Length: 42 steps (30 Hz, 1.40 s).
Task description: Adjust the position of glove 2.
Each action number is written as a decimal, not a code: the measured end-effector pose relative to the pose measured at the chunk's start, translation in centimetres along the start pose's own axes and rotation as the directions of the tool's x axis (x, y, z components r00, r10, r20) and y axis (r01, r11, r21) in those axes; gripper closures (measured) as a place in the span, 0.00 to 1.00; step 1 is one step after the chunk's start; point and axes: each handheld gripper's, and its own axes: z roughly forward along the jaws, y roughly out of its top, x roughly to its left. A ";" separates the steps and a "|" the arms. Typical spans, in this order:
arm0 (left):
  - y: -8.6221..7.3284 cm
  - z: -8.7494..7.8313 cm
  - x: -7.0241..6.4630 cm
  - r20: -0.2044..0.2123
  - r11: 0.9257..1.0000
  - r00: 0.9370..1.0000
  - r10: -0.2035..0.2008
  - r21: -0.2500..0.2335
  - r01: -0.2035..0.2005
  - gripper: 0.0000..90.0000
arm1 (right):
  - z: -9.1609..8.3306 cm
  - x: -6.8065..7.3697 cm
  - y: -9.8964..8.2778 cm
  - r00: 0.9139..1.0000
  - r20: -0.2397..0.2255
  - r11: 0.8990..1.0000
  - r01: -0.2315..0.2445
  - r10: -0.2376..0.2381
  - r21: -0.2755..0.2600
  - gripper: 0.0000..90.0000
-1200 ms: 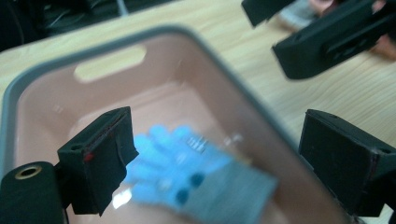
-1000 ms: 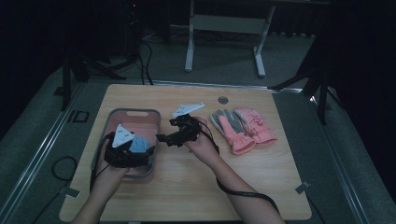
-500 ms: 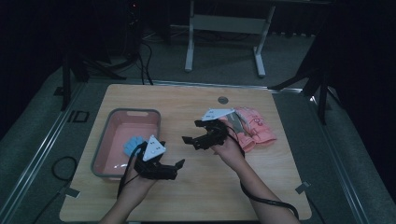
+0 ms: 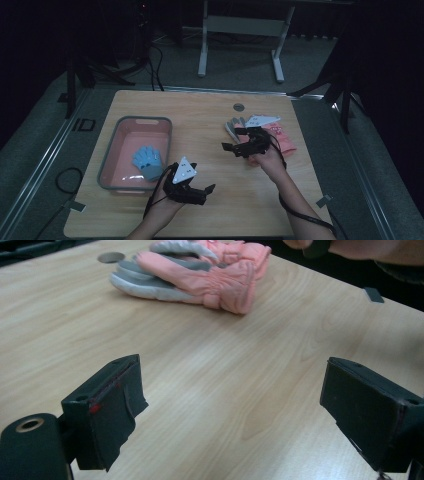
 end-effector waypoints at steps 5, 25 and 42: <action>-1.0 1.2 -0.5 0.024 1.000 1.000 0.010 0.015 -0.011 0.12 | -1.2 -1.4 -0.8 0.999 0.027 0.999 -0.035 0.035 -0.006 0.13; -4.7 3.0 -1.1 0.043 1.000 0.999 -0.026 -0.004 0.026 0.02 | -2.3 -9.2 -3.6 0.969 0.237 0.996 -0.079 0.068 0.037 0.54; -5.2 3.0 -1.2 0.040 1.000 0.999 -0.024 -0.018 0.025 0.02 | 2.8 -11.1 -6.7 0.938 0.332 0.979 -0.151 0.098 0.137 0.91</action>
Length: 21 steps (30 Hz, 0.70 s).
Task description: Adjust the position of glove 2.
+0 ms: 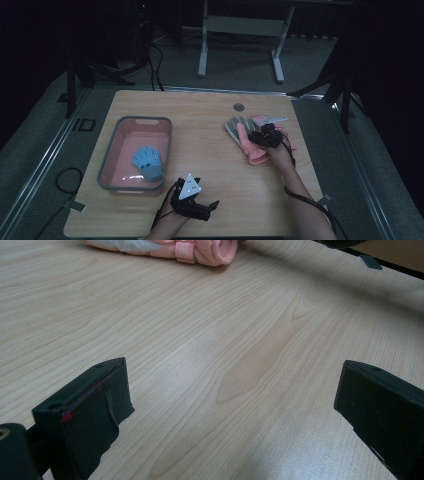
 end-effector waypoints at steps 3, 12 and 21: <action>0.0 -0.2 0.0 -0.012 1.000 1.000 -0.004 -0.017 0.004 0.02 | -0.4 0.9 0.2 0.999 0.009 0.999 -0.039 0.039 -0.016 0.98; 0.0 -0.4 0.1 -0.053 0.999 0.998 0.023 -0.047 -0.026 0.02 | -3.9 6.5 0.8 0.985 -0.015 0.979 -0.171 0.170 -0.111 0.98; -0.1 -0.2 -0.2 -0.073 0.998 0.996 0.045 -0.035 -0.048 0.02 | -7.6 11.8 -0.5 0.967 0.046 0.952 -0.239 0.252 -0.192 0.98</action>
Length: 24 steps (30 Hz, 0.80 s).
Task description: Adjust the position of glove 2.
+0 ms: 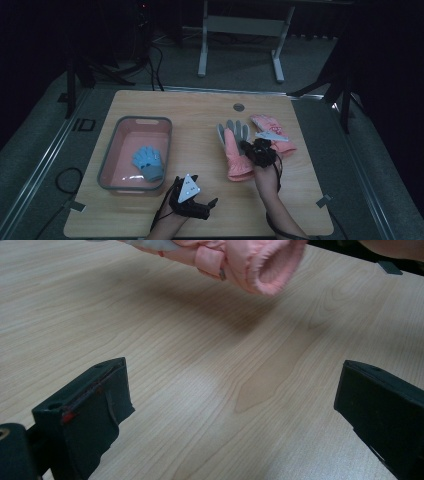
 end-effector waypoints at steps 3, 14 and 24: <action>-0.1 0.1 0.0 -0.002 1.000 1.000 0.010 0.006 -0.010 0.02 | -0.7 0.3 -0.8 0.999 0.009 0.999 -0.040 0.040 -0.003 0.98; -0.4 0.3 0.1 0.010 1.000 1.000 -0.005 0.012 0.005 0.02 | -0.2 -0.3 -3.9 0.994 0.031 0.994 -0.106 0.106 0.016 0.98; -0.4 0.2 0.1 0.006 1.000 1.000 0.007 0.018 -0.007 0.02 | 1.7 -0.9 -5.5 0.991 0.059 0.991 -0.124 0.121 0.049 0.96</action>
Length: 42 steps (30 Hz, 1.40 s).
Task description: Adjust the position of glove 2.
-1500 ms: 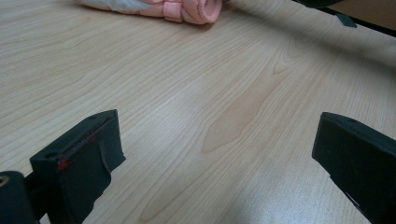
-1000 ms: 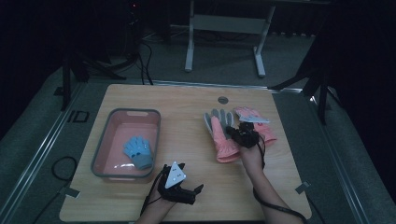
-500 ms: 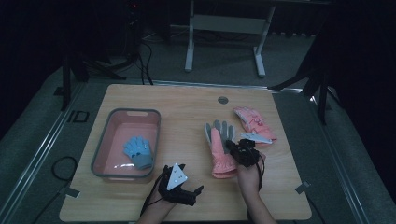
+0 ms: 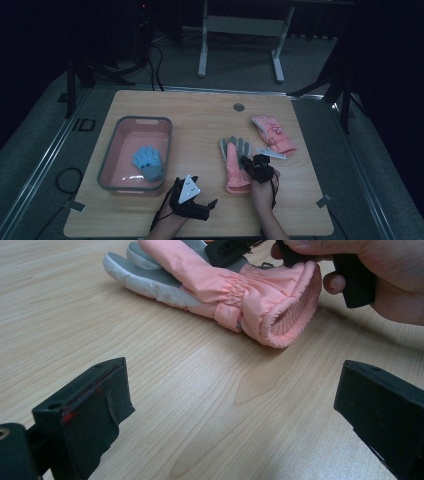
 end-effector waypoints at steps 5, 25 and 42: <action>-0.1 0.1 -0.1 0.001 1.000 1.000 0.007 0.008 -0.007 0.02 | 0.0 0.1 0.2 1.000 0.004 1.000 0.013 -0.013 0.007 0.93; -0.2 0.1 -0.1 0.009 1.000 1.000 -0.003 -0.002 0.003 0.02 | -5.0 -6.5 6.4 0.958 -0.046 0.956 0.277 -0.282 -0.098 0.68; -0.2 0.0 -0.2 0.003 1.000 1.000 0.012 -0.008 -0.012 0.02 | -4.2 -14.3 10.3 0.962 -0.038 0.957 0.266 -0.272 -0.111 0.66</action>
